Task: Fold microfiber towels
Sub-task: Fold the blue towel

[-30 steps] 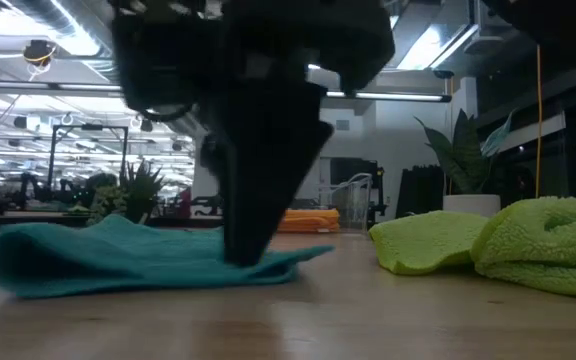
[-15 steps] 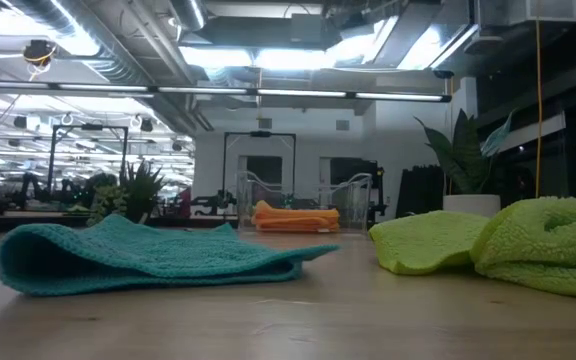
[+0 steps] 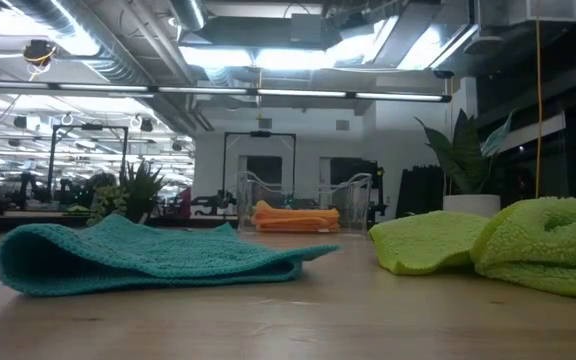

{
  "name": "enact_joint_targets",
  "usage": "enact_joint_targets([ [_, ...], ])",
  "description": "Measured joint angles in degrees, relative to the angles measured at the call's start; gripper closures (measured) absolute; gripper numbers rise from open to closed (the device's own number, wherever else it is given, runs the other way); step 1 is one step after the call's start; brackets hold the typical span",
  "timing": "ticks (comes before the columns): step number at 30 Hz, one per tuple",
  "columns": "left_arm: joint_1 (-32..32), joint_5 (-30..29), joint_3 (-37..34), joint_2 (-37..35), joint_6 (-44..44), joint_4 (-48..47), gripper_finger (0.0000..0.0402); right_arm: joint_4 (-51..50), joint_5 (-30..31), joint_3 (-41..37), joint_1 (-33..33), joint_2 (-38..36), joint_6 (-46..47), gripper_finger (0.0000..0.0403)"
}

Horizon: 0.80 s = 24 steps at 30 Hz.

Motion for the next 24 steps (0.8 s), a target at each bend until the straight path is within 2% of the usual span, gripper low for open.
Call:
enact_joint_targets([
  [3,-0.46,-1.93,0.0,0.0,2.15,-0.05,0.0247,6.97,1.48,-15.05,-0.17,-5.55,6.0,0.0249],
  [5,-0.53,-2.11,0.0,0.0,3.16,-0.07,0.0247,18.49,-1.01,-28.3,-0.64,-9.42,6.81,0.0249],
  [7,-0.49,-2.1,0.0,0.0,3.17,-0.03,0.0247,35.07,-6.35,-41.82,-1.74,-12.62,6.63,0.0249],
  [11,0.4,-2.12,0.0,0.0,3.22,-0.06,0.0247,79.83,-20.97,-65.81,-6.47,-15.21,3.14,0.0249],
  [13,1.24,-2.31,0.0,0.0,3.28,-0.09,0.0247,100.32,-25.78,-74.83,-9.61,-13.84,3.38,0.0249],
  [15,1.95,-3.47,0.0,0.0,3.97,-0.08,0.0247,113.59,-27.41,-80.39,-12.09,-11.43,5.79,0.0249],
  [17,2.75,-5.54,0.03,0.51,6.53,0.52,0.0247,119.06,-28.61,-81.93,-13.67,-9.12,6.84,0.0249],
  [19,3.64,-7.27,0.04,1.76,8.87,0.91,0.0247,119.0,-30.19,-80.36,-14.23,-7.36,4.69,0.0249],
  [21,4.84,-7.59,0.02,3.34,10.57,0.98,0.0247,115.46,-30.63,-76.95,-14.12,-5.57,-0.04,0.0249],
  [24,5.95,-7.76,0.02,5.58,14.01,0.98,0.0247,102.47,-27.9,-71.21,-14.14,-3.23,-5.54,0.0249],
])
